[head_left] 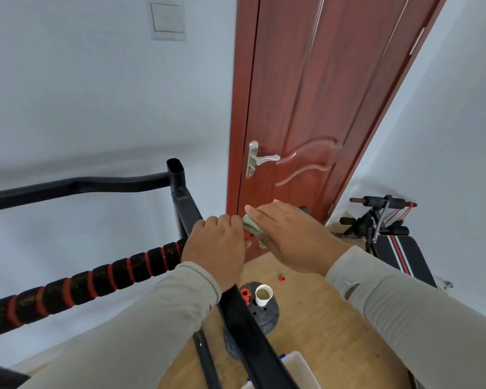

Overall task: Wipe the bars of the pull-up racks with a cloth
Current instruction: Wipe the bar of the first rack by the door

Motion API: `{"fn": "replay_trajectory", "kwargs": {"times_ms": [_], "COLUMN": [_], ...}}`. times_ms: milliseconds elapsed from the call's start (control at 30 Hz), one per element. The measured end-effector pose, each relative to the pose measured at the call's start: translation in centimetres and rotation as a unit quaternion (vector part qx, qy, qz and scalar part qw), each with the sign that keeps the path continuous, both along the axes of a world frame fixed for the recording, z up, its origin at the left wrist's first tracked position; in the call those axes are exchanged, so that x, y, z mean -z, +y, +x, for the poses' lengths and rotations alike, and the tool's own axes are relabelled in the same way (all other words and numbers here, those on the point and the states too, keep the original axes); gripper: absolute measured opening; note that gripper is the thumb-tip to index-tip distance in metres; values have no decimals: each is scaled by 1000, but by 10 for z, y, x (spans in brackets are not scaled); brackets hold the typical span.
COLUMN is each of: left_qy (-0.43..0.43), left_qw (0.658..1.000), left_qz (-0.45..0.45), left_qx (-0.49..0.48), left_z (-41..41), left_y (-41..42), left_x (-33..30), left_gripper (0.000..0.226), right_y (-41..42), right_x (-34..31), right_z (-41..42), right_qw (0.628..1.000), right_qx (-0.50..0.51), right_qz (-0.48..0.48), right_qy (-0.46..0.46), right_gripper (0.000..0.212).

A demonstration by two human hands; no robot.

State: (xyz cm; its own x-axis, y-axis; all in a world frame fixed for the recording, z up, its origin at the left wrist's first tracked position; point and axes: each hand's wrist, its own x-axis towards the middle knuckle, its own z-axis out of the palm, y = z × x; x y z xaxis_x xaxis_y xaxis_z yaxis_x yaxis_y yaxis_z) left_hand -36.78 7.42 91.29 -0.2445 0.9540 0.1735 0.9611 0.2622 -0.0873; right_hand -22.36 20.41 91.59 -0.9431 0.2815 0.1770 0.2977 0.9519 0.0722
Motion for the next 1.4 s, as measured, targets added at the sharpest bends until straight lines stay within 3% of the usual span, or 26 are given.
{"fn": "replay_trajectory", "kwargs": {"times_ms": [200, 400, 533, 767, 900, 1000, 1100, 1167, 1267, 1400], "left_qy": [-6, -10, -15, -19, -20, -17, -22, -20, -8, -7], "left_qw": [1000, 1000, 1000, 999, 999, 999, 999, 999, 1000, 1000], "left_qz": [1, 15, 26, 40, 43, 38, 38, 42, 29, 26], "left_qx": [7, 6, 6, 12, 10, 8, 8, 10, 8, 6], "left_z": [-3, -3, -2, -4, -4, -3, -4, -5, -5, -4], "left_y": [3, 1, 2, 2, 3, 4, 4, 3, 3, 6], "left_x": [3, 2, 4, 3, 5, 6, 9, 8, 7, 5], "left_gripper": [35, 34, 31, 32, 32, 32, 32, 31, 33, 33], "right_y": [41, 20, -11, 50, 57, 17, -26, -30, -1, 48], "right_x": [-5, 0, 15, 5, -6, -7, 6, 25, 32, 19], "right_z": [35, 23, 0, 36, 43, 19, -14, -18, 8, 50], "right_qw": [999, 997, 996, 997, 995, 996, 992, 990, 993, 990], "right_qx": [30, 52, 23, 24, 68, 85, 84, 51, -22, 58], "right_qz": [23, 42, 28, 73, 68, 19, -15, -13, 71, 105], "right_qy": [-17, 49, 81, -6, 1, 31, 94, 133, 95, 75], "right_gripper": [52, 42, 48, 69, 54, 34, 27, 38, 61, 71]}}
